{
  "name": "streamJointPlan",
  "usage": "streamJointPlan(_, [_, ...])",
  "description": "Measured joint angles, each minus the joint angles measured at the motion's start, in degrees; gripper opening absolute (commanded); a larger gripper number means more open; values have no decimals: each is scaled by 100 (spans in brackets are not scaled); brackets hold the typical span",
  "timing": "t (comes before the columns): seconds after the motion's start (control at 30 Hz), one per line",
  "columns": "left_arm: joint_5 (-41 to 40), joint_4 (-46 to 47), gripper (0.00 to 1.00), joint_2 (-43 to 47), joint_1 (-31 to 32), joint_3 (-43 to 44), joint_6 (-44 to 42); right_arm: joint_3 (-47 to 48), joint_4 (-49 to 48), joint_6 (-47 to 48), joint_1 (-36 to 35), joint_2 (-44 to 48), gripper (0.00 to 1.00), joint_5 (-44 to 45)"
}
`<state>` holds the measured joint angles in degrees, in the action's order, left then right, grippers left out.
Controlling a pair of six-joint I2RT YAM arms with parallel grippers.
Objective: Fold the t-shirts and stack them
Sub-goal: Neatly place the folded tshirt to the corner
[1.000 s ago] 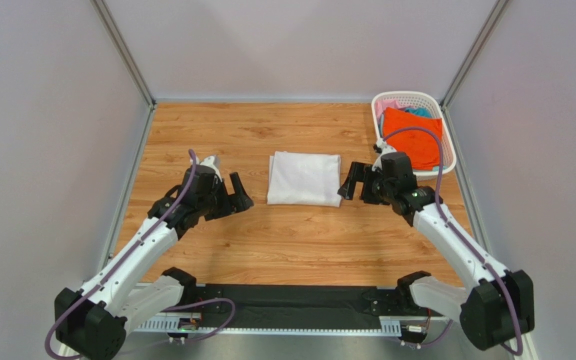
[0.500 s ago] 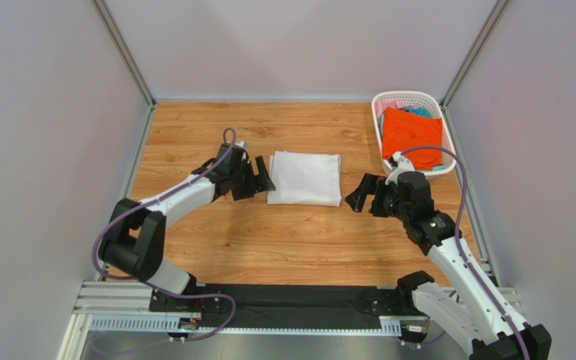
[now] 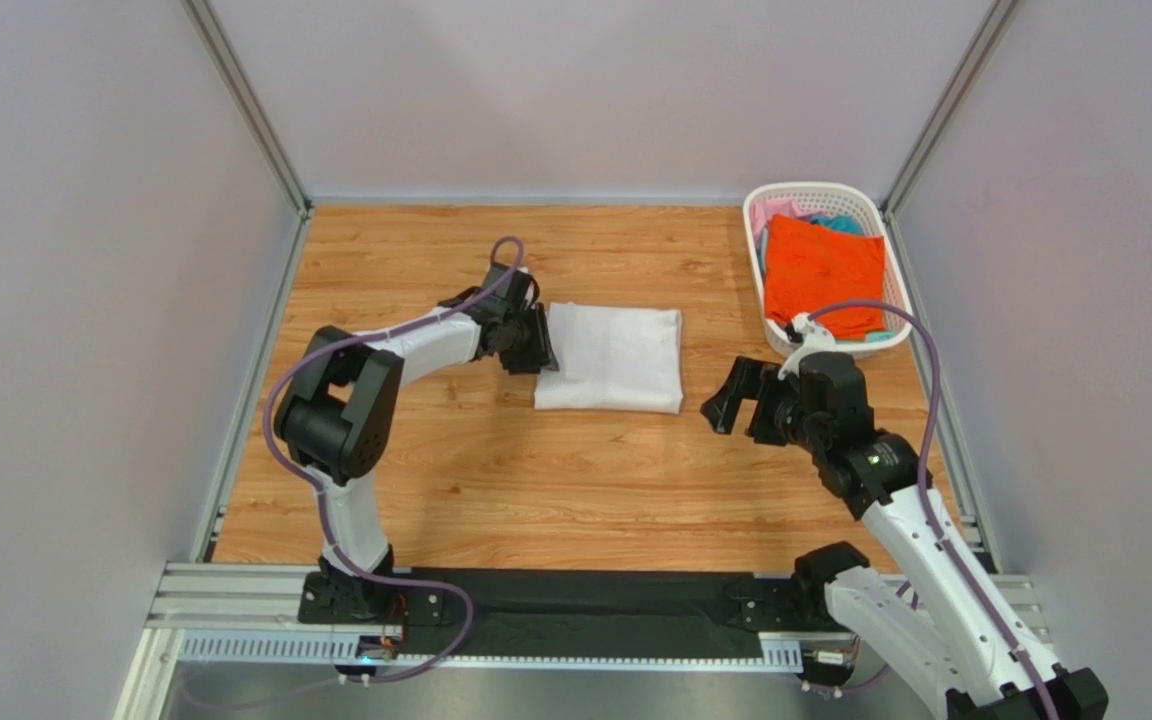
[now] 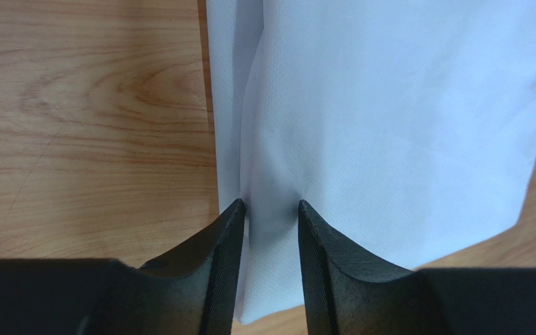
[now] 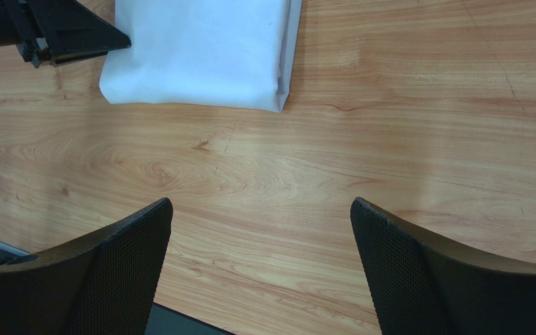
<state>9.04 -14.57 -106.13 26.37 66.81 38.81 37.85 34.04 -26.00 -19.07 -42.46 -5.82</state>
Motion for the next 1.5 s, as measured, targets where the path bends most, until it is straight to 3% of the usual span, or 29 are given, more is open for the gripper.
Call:
streamJointPlan(0.27, [-417,-643,0,-531,160,660,-140,2,68,109,0,57,100,129])
streamJointPlan(0.5, [-1512,-1408,0,-673,52,1217,-688,2,96,251,0,68,100,262])
streamJointPlan(0.7, [-2304,-1808,0,-702,-584,1567,-1344,4,94,317,0,55,100,339])
streamJointPlan(0.9, [-2686,-1989,0,-1141,-1521,2212,-1845,57,87,356,0,-131,100,435])
streamJointPlan(1.23, [-2736,-2450,0,-2277,-3012,4085,-2055,144,83,415,2,-590,100,723])
streamJointPlan(1.5, [-2988,-2789,0,-2710,-3628,5108,-2127,210,83,448,2,-708,100,883])
